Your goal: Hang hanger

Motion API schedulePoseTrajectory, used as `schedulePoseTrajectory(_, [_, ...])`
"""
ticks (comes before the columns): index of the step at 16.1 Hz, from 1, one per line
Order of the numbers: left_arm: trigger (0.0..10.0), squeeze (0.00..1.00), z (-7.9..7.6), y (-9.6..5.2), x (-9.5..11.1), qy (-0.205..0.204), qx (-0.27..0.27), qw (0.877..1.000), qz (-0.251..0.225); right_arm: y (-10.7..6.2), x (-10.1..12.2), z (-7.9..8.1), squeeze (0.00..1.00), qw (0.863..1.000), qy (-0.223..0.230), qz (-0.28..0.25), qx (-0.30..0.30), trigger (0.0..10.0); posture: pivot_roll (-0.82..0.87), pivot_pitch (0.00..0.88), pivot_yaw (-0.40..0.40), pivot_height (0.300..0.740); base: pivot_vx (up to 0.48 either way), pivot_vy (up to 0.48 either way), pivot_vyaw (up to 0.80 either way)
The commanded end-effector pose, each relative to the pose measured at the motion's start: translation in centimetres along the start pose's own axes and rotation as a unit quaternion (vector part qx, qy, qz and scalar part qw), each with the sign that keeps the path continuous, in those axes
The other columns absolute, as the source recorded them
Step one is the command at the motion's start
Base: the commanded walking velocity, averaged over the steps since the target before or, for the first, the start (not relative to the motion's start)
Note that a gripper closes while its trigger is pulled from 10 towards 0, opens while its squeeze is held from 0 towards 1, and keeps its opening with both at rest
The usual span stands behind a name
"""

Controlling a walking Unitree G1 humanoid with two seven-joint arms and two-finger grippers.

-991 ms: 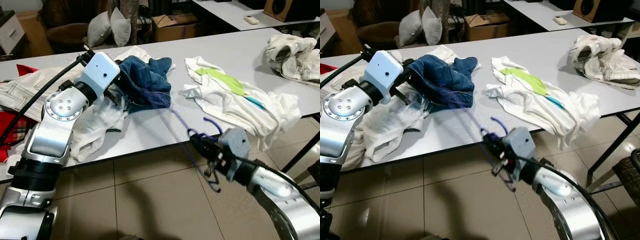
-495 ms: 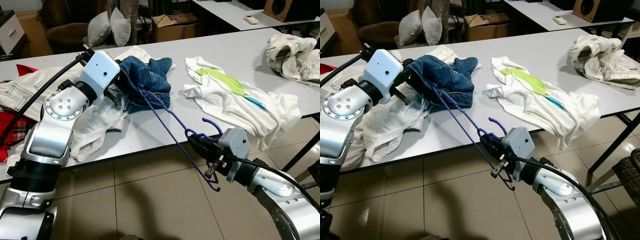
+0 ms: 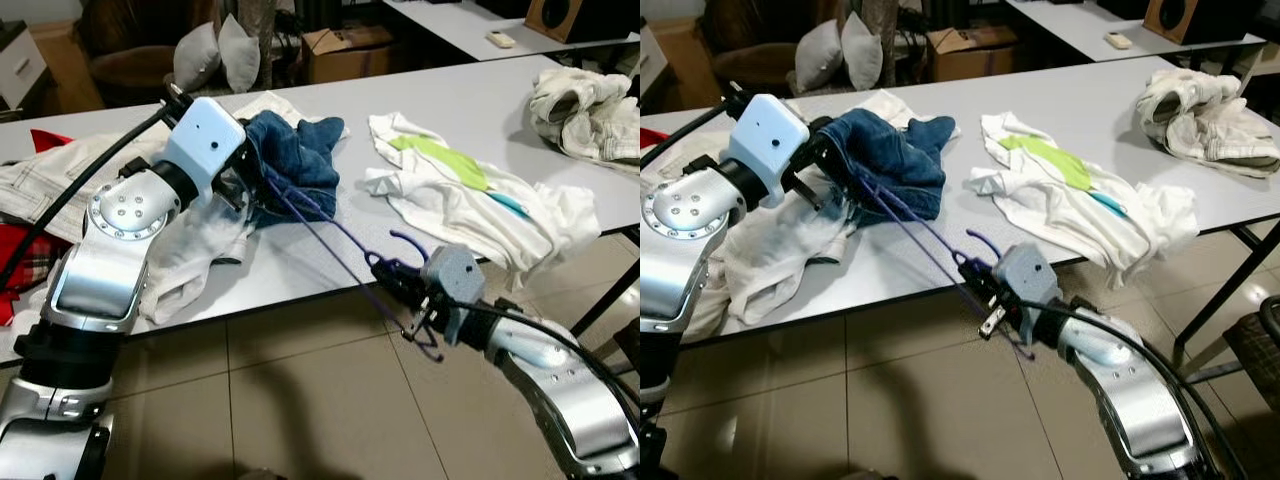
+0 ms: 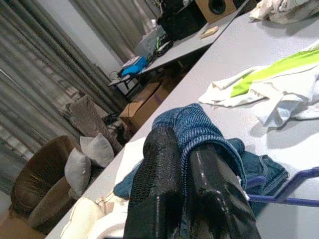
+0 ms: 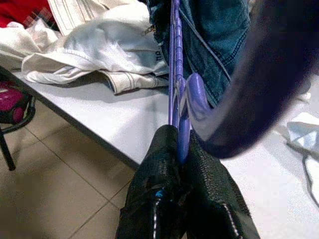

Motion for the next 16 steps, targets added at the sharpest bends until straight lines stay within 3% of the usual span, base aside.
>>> schedulePoseTrajectory(1, [0.0,0.00,0.7,-0.3,0.1,0.001,0.017,1.000,0.000,0.1,0.7,0.2,0.00,1.000,-0.005,-0.018,0.008,10.0,-0.10,0.000,0.060,0.740,0.000,0.000,0.00])
schedulePoseTrajectory(4, [0.0,0.00,1.3,-0.3,0.0,-0.009,0.040,0.999,0.005,-0.4,0.6,0.5,0.00,1.000,-0.011,-0.020,0.019,10.0,-0.10,0.000,0.060,0.740,0.000,0.000,0.00])
schedulePoseTrajectory(6, [0.0,0.00,0.8,-0.1,0.5,-0.021,0.023,1.000,-0.007,-0.3,0.1,-0.1,0.00,1.000,-0.021,-0.002,0.002,10.0,-0.11,0.000,0.063,0.740,0.000,0.000,0.00])
schedulePoseTrajectory(8, [0.0,0.00,0.3,0.0,1.6,-0.075,0.008,0.997,-0.034,0.0,-0.5,-0.7,0.00,0.998,-0.058,0.020,-0.004,10.0,-0.11,0.000,0.064,0.740,0.000,0.000,0.00])
schedulePoseTrajectory(10, [0.0,0.00,1.1,0.2,1.8,-0.103,0.032,0.993,-0.041,-0.1,-0.8,-0.5,0.00,0.994,-0.105,0.031,0.008,10.0,-0.11,0.000,0.057,0.740,0.000,0.000,0.00])
schedulePoseTrajectory(13, [0.0,0.00,2.0,0.4,0.6,-0.111,0.070,0.991,-0.013,-0.3,0.0,-1.3,0.00,0.991,-0.128,0.003,-0.029,10.0,-0.11,0.000,0.056,0.740,0.000,0.000,0.00])
schedulePoseTrajectory(16, [0.0,0.00,0.6,0.4,1.2,-0.118,0.028,0.992,-0.022,-0.1,-0.8,-1.9,0.00,0.988,-0.143,0.023,-0.043,10.0,-0.11,0.000,0.063,0.740,0.000,0.000,0.00])
Point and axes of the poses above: a point about 5 cm out from each wrist's last joint towards the gripper, its own y axis pointing out of the wrist towards the gripper, its own x axis along the axis of the wrist's last joint, z = x × y, the point moved 4 cm from there along y, pointing out of the wrist towards the gripper, and after that the axes turned 7 degrees about -y, right-handed, at the moved point
